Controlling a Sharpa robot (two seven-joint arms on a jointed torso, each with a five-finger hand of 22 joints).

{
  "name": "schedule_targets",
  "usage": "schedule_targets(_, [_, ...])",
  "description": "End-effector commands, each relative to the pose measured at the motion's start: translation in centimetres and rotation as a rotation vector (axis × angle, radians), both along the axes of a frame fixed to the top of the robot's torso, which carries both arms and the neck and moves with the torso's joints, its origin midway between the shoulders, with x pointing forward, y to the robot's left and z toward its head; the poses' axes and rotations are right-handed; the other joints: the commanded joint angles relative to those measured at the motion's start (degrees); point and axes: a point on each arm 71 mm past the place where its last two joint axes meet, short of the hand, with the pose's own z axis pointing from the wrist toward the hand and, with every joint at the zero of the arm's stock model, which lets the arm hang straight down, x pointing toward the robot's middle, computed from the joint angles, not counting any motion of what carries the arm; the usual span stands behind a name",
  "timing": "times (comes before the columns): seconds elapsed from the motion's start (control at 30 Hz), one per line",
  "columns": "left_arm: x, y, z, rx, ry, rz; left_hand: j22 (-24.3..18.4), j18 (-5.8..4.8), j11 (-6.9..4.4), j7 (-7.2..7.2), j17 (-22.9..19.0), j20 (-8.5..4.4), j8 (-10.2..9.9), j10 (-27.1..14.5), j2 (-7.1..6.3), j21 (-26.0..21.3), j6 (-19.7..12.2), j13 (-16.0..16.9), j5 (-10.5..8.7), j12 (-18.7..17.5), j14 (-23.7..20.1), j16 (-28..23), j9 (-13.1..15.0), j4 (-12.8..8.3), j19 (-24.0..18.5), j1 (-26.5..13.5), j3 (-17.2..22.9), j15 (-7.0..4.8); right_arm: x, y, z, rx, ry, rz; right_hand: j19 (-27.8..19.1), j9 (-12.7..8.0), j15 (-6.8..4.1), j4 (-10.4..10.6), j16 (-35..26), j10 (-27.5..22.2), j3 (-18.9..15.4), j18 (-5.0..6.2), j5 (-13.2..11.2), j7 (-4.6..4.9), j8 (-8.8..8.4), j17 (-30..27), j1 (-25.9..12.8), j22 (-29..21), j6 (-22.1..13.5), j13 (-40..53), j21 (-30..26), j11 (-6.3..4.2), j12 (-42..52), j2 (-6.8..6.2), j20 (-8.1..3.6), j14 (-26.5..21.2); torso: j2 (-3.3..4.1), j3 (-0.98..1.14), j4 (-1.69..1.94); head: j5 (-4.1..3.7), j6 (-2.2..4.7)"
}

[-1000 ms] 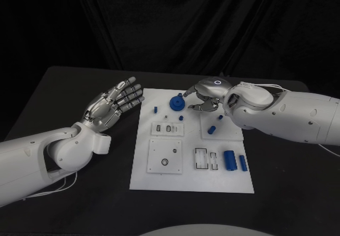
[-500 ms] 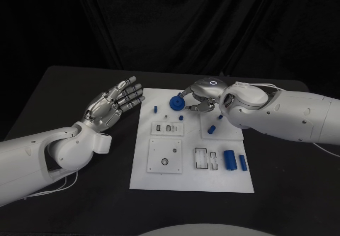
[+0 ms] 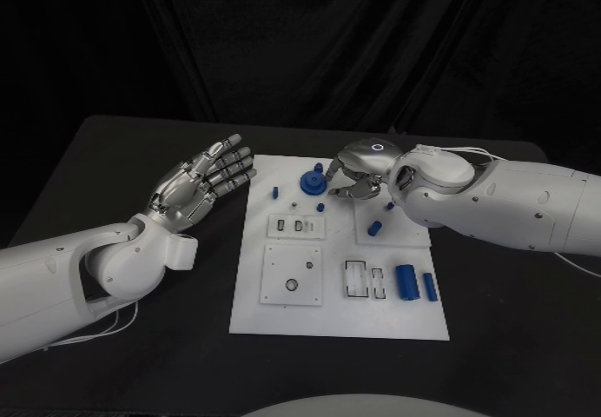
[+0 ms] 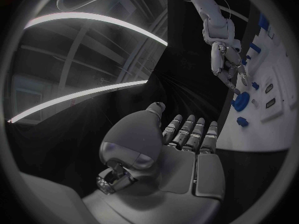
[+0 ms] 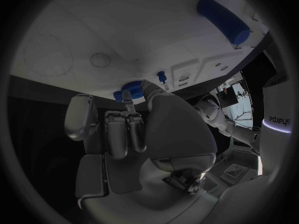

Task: Assemble the parts on the task board

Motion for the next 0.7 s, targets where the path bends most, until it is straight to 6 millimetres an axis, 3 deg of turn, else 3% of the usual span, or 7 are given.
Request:
schedule_targets(0.03, [-0.1,0.0,0.3,-0.043,-0.043,0.0,0.05,-0.78,-0.07,0.14,0.08,0.17,0.21,-0.37,-0.01,0.21,0.01,-0.02,0.27,0.13,-0.13,0.34,0.01,0.11,0.37,-0.4,0.34,0.21,0.0,-0.2,-0.1,-0.006,0.0,-0.011,-0.02,0.39,0.54,0.34,0.15,5.98,0.03,0.77,-0.28,0.03,0.57,15.1,0.16,9.32,1.78,15.1,0.22,0.46,0.15,0.75,0.38,5.94,0.01,-0.01,0.01,0.02,-0.01])
schedule_targets(0.33, [-0.2,0.2,0.3,-0.041,-0.042,0.004,0.06,-0.8,-0.03,0.13,0.09,0.17,0.2,-0.33,0.05,0.23,0.01,-0.01,0.27,0.23,-0.13,0.39,0.01,0.09,0.41,-0.44,0.45,0.23,-0.1,-1.1,0.2,0.028,-0.026,-0.032,0.1,1.01,0.65,0.35,0.15,5.98,-0.08,0.75,-0.29,-0.08,1.22,15.1,0.23,9.35,3.95,15.1,0.31,0.63,0.15,0.82,0.48,5.94,-0.02,0.03,-0.05,0.47,0.19])
schedule_targets(0.47, [-0.2,0.5,0.4,-0.039,-0.042,0.01,0.06,-0.8,-0.03,0.13,0.09,0.17,0.2,-0.33,0.05,0.23,0.01,-0.01,0.27,0.23,-0.13,0.39,0.01,0.09,0.41,-0.44,0.45,0.23,-0.2,-2.1,1.2,0.059,-0.062,-0.049,-0.02,0.98,0.66,0.38,0.15,5.98,-0.14,0.81,-0.25,-0.02,1.03,15.1,0.21,9.28,3.77,15.1,0.05,0.63,0.15,0.7,0.5,5.94,0.02,0.04,-0.01,0.42,0.65])
schedule_targets(0.7, [-0.2,0.3,0.4,-0.037,-0.042,0.012,0.06,-0.81,0.04,0.11,0.1,0.17,0.21,-0.25,0.06,0.23,0.1,0.02,0.28,0.33,-0.1,0.46,0.02,0.08,0.41,-0.46,0.52,0.23,-0.9,-5.1,4.3,0.12,-0.091,-0.109,-0.37,0.13,0.36,1.0,0.15,5.28,-0.34,1.0,-0.15,-0.31,-1.55,15.1,0.34,9.04,0.83,14.59,-0.83,0.19,-0.31,-0.01,0.38,5.94,-0.02,0.08,-0.12,-0.09,1.04])
